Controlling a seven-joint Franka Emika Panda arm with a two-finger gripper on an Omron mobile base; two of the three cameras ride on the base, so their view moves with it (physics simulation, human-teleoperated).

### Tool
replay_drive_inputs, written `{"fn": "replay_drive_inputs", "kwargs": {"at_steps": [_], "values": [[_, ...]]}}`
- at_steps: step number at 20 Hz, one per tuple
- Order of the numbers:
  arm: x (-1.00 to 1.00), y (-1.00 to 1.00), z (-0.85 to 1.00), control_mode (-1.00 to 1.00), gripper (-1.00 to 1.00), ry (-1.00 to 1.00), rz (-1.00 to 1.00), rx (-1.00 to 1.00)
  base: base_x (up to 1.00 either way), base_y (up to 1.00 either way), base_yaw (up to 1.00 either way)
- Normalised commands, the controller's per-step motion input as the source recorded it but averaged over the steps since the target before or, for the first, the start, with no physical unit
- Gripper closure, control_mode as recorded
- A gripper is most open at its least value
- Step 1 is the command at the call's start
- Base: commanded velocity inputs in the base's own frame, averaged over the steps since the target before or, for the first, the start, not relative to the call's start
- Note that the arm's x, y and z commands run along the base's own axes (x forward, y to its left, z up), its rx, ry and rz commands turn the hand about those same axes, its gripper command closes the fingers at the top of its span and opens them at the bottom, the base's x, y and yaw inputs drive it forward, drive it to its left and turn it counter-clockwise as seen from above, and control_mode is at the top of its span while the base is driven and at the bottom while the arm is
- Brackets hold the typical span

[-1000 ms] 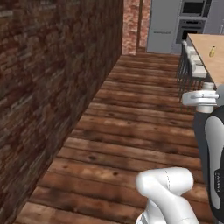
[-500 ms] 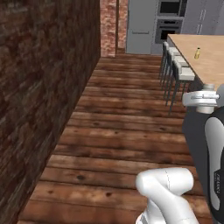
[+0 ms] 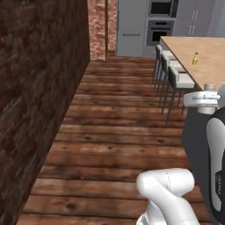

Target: Move the mustard and shaker from the cabinet to the dining counter.

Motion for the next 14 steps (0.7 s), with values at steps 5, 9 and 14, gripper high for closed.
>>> {"fn": "replay_drive_inputs", "kwargs": {"at_steps": [5,9,14], "values": [[0.00,0.00,0.00,1.00,1.00,0.00,0.00,0.00,0.86,0.02,-0.17],[0.00,0.00,0.00,1.00,1.00,0.00,0.00,0.00,0.85,0.02,-0.18],[0.00,0.00,0.00,1.00,1.00,0.00,0.00,0.00,0.87,0.01,-0.15]]}}
